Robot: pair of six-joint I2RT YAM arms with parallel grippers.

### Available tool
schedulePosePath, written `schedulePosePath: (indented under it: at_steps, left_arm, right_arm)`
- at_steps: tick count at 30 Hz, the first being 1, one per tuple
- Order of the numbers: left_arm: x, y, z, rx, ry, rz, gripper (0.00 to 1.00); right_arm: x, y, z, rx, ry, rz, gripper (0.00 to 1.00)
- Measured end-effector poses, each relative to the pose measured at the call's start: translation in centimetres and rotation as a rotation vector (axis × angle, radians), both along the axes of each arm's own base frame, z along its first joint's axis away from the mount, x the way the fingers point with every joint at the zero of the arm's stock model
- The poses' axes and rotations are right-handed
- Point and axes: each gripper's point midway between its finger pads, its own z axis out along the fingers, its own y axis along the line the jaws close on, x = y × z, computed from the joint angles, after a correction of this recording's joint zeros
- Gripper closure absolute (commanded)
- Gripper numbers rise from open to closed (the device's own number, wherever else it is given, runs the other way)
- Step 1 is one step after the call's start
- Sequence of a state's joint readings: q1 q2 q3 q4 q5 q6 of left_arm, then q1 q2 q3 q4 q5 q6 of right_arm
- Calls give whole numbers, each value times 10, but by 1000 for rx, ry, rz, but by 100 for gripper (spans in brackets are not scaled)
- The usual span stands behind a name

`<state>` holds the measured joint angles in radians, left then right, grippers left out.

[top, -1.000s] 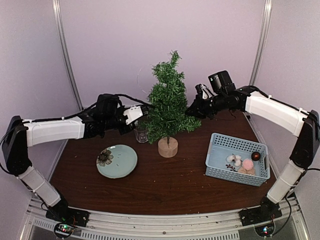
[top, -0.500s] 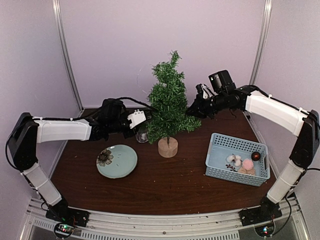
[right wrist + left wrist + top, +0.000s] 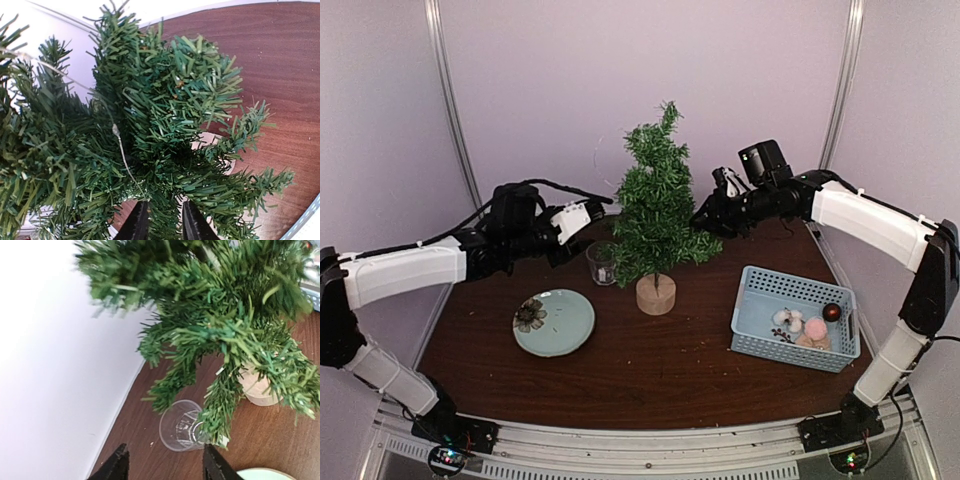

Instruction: Decorate the small christmas tree

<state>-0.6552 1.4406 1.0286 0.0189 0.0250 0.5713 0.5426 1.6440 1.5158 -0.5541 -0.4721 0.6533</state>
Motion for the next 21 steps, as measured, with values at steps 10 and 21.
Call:
schedulePosePath:
  at_steps: [10, 21]
  left_arm:
    - [-37, 41, 10, -75, 100, 115, 22]
    - [-70, 58, 17, -294, 344, 227, 19]
  right_arm:
    - [-3, -9, 22, 26, -43, -10, 39]
    - [-31, -50, 70, 93, -161, -30, 25]
